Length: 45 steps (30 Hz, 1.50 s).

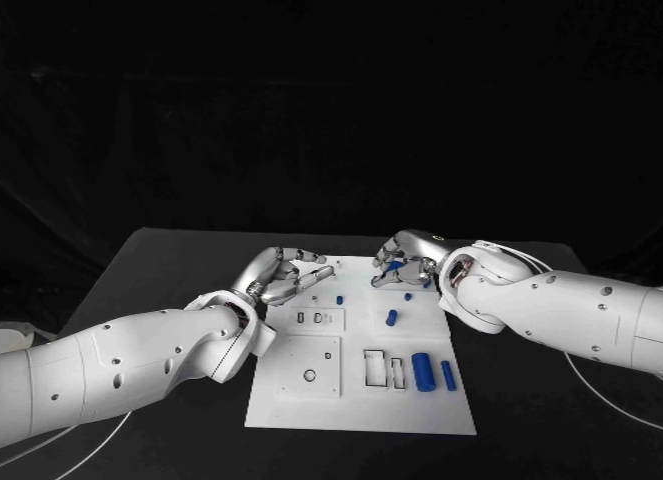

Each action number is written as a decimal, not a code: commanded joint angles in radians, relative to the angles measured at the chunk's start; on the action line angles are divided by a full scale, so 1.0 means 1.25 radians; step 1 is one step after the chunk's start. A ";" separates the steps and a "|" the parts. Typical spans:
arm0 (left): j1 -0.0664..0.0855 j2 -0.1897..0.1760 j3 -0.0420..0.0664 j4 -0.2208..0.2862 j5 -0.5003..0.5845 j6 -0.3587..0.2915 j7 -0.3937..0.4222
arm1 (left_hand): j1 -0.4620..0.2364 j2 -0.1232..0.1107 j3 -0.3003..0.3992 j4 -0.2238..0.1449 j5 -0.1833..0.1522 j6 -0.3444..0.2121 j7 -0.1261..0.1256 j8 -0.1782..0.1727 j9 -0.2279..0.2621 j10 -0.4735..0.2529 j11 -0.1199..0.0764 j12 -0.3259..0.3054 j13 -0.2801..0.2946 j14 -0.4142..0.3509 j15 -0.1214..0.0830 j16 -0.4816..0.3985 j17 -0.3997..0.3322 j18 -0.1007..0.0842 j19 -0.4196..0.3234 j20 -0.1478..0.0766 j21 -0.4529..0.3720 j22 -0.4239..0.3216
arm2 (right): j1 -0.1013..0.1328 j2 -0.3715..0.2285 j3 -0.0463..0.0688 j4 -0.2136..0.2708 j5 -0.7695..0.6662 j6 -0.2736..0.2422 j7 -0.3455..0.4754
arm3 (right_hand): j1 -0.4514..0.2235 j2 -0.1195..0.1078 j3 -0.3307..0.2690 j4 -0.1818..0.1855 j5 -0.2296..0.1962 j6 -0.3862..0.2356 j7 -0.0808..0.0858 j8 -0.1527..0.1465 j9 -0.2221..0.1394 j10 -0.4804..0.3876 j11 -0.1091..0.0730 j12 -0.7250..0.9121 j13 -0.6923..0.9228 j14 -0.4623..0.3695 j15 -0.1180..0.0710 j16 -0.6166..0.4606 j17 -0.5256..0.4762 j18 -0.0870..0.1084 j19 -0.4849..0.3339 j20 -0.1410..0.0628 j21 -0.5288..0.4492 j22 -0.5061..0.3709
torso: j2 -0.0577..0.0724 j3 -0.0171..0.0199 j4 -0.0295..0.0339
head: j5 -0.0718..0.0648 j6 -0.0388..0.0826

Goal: Assemble the parts on the task board

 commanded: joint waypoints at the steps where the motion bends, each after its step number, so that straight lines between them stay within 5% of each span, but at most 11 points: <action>1: 0.001 0.000 0.001 0.002 -0.034 -0.014 0.003 | 0.008 0.002 0.006 0.000 -0.002 -0.001 0.003 -0.004 -0.001 0.083 0.005 0.002 0.210 0.085 0.004 0.002 0.210 -0.006 0.086 0.006 0.002 0.210 | -0.005 0.010 0.001 -0.012 -0.187 -0.012 -0.060 | 0.013 0.002 0.011 -0.005 0.001 0.005 -0.005 -0.012 -0.005 0.010 0.006 -0.011 -0.001 0.083 0.008 0.003 0.210 -0.005 0.084 0.009 0.003 0.210 | 0.007 0.0003 0.0026 | -0.001 0.001; 8: 0.003 -0.002 0.002 0.002 -0.038 -0.023 0.007 | 0.010 0.004 0.007 0.000 -0.002 0.000 0.003 -0.005 -0.001 0.083 0.006 0.002 0.210 0.085 0.004 0.002 0.210 -0.006 0.086 0.006 0.002 0.210 | -0.017 0.034 0.006 -0.049 -0.267 -0.011 -0.096 | 0.024 0.006 0.027 -0.011 -0.002 0.026 -0.011 -0.029 -0.014 0.028 0.009 -0.043 -0.001 0.083 0.012 0.003 0.210 -0.005 0.084 0.015 0.003 0.210 | 0.011 -0.0009 0.0039 | -0.016 0.004; 17: 0.003 -0.001 0.003 -0.002 -0.039 -0.029 0.010 | 0.013 0.006 0.006 0.000 -0.003 -0.001 0.003 -0.008 -0.002 0.083 0.006 0.002 0.210 0.085 0.005 0.002 0.210 -0.006 0.086 0.007 0.002 0.210 | -0.029 0.066 0.010 -0.088 -0.309 -0.006 -0.127 | 0.023 0.006 0.031 -0.009 -0.003 0.031 -0.010 -0.040 -0.019 0.028 0.010 -0.062 -0.001 0.083 0.013 0.003 0.210 -0.005 0.084 0.017 0.003 0.210 | 0.010 -0.0003 0.0047 | -0.022 0.000; 45: 0.003 0.001 0.003 -0.016 -0.045 -0.048 0.015 | 0.023 0.015 -0.013 0.001 -0.002 0.022 -0.003 -0.026 -0.004 0.083 -0.003 0.002 0.210 0.085 -0.001 0.002 0.210 -0.006 0.086 0.009 0.002 0.210 | -0.051 0.130 0.016 -0.174 -0.315 0.050 -0.156 | 0.028 0.019 0.047 -0.008 -0.004 0.038 -0.017 -0.061 -0.029 0.035 0.008 -0.092 -0.001 0.083 0.010 0.003 0.210 -0.005 0.084 0.015 0.003 0.210 | 0.008 -0.0007 0.0037 | -0.021 -0.014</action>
